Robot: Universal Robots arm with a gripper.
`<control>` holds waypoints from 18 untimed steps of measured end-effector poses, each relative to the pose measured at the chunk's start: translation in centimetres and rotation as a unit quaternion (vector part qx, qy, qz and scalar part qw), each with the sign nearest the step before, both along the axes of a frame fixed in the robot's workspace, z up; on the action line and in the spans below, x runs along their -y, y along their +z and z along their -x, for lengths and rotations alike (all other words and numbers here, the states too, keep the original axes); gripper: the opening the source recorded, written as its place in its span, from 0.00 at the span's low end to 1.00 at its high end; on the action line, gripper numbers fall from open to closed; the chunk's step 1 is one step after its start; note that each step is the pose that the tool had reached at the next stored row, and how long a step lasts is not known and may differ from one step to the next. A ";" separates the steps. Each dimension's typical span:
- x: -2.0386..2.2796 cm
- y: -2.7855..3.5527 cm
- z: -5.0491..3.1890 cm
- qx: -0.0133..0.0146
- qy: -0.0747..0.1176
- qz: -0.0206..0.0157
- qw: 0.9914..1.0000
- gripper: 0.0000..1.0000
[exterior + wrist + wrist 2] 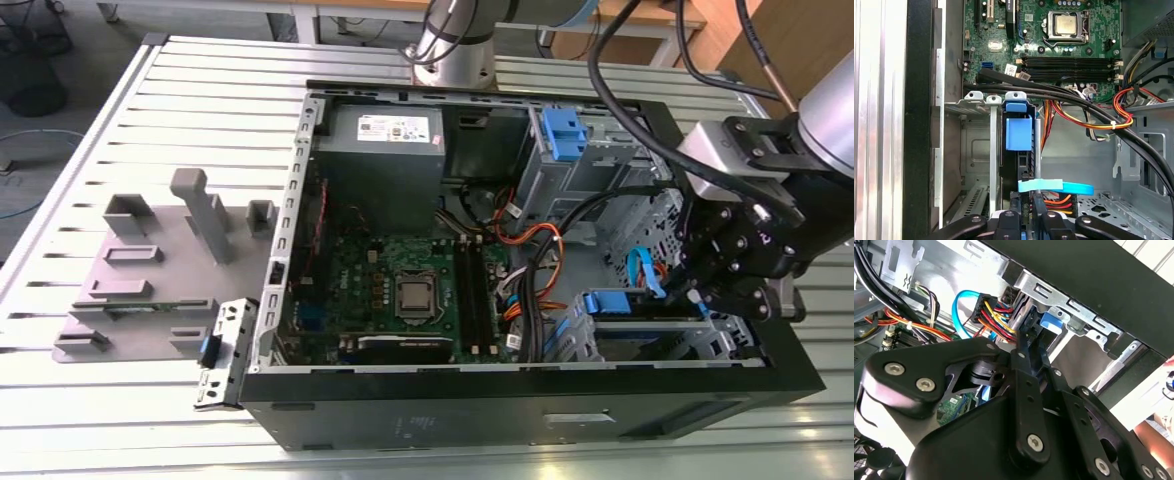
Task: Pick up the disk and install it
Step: 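Insert the second disk wire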
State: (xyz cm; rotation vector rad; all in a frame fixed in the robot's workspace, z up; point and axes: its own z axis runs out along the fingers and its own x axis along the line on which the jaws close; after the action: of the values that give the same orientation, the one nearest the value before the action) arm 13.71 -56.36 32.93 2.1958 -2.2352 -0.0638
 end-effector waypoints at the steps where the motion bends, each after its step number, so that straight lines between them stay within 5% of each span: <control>1: 0.00 0.02 0.00 0.000 0.000 0.000 1.000 0.24; 18: 0.00 2.60 0.00 0.000 0.000 0.000 1.000 0.24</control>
State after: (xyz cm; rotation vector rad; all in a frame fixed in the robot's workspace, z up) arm 13.71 -56.36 35.53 2.1954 -2.2348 -0.0629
